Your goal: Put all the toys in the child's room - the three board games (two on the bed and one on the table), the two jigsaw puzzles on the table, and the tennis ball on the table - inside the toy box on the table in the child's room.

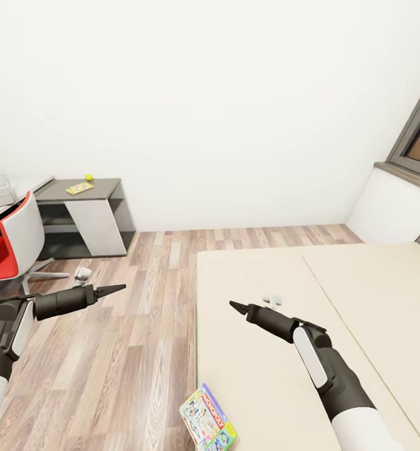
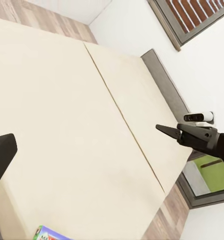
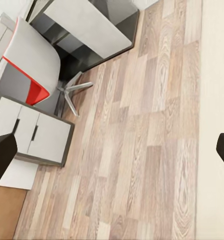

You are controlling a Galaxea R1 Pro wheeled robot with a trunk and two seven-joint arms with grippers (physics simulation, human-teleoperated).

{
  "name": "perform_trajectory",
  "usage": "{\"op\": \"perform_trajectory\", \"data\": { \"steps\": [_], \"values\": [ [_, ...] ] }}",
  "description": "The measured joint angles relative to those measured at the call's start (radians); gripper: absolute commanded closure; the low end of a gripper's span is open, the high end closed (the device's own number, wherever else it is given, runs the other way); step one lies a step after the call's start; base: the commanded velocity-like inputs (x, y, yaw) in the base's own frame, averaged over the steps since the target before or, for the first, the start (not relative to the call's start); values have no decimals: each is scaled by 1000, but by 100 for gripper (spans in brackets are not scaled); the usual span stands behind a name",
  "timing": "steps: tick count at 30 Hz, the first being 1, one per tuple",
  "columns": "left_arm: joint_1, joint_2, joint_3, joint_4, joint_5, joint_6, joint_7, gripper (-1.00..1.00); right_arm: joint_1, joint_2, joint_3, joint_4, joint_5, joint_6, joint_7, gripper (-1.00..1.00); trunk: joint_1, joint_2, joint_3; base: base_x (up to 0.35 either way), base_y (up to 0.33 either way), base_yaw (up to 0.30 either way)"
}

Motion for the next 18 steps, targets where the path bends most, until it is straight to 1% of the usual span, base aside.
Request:
{"op": "perform_trajectory", "data": {
  "steps": [18],
  "values": [
    [0,-1,0,0,0,0,2,-100,0,-3,-1,0,0,0,0,-100,0,0,29,0,0,0]
  ]
}}
